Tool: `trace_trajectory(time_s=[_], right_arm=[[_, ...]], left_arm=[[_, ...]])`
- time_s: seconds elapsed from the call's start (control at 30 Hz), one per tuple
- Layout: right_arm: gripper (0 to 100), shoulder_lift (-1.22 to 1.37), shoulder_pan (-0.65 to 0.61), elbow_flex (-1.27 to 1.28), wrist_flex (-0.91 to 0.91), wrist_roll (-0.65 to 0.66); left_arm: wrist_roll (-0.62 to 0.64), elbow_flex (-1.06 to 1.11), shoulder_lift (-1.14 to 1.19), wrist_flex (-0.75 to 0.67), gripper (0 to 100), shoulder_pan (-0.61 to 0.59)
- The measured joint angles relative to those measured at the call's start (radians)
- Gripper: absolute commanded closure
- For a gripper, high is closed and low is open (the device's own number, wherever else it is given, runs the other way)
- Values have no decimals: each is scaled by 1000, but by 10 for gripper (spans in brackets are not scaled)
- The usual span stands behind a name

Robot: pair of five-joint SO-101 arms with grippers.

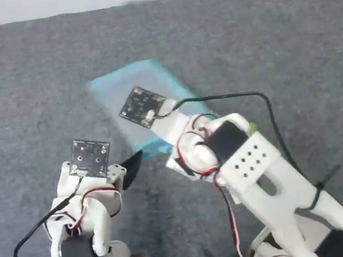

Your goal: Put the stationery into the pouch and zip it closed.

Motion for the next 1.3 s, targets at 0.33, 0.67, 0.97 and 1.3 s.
trace_trajectory(time_s=[0.33, 0.67, 0.97, 1.3], right_arm=[[993, -164, 32, 78, 11, 3], [993, -43, 32, 12, -21, -49], [993, 5, -48, -120, 63, -68], [993, 3, -126, -123, 104, -68]], left_arm=[[-6, 0, 8, -3, 640, -38], [-3, -48, -8, 132, 594, 153], [9, -40, -6, 77, 596, 189], [34, -15, -8, 15, 596, 135]])
